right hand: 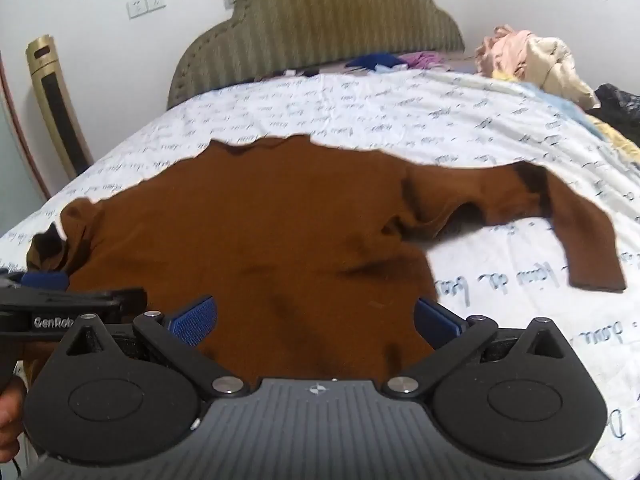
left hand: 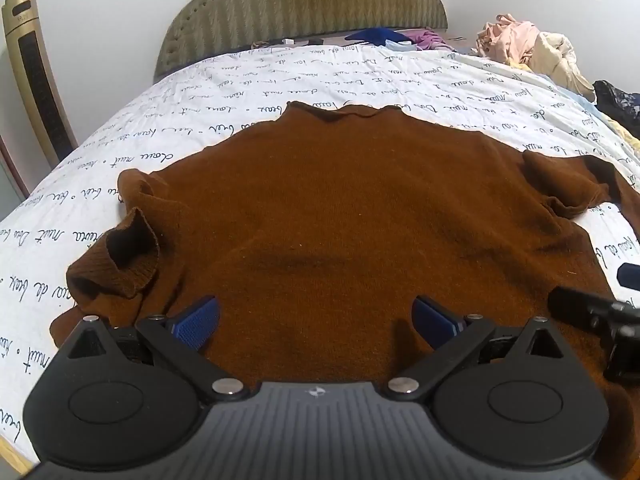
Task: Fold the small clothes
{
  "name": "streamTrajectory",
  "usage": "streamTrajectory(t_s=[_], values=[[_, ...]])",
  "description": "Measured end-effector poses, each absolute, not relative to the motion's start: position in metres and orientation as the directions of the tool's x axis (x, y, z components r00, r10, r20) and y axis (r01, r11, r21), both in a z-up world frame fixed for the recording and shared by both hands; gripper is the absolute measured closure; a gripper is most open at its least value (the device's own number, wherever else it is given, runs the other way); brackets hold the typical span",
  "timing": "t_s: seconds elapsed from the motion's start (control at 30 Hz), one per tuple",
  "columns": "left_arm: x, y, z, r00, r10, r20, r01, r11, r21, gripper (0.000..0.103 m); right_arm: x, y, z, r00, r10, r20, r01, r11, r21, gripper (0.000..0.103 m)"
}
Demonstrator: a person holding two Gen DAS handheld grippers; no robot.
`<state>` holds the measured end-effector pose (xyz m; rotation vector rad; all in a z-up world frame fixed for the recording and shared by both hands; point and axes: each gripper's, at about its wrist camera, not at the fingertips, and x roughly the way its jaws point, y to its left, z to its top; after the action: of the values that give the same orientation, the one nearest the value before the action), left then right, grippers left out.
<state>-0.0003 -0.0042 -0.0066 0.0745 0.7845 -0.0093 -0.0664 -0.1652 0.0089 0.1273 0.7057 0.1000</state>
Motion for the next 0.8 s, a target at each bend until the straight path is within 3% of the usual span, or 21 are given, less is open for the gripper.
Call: streamTrajectory(t_s=[0.43,0.8], values=[[0.002,0.0,-0.012,0.687,0.031,-0.726,0.004,0.999,0.046,0.0,-0.064,-0.163,0.001,0.727,0.127,-0.675,-0.06,0.991,0.122,0.0],[0.005,0.0,-0.017,0.672,0.058,-0.738,-0.012,0.998,0.067,0.0,-0.069,-0.164,0.002,0.752,0.112,-0.65,-0.062,0.993,0.1,0.0]])
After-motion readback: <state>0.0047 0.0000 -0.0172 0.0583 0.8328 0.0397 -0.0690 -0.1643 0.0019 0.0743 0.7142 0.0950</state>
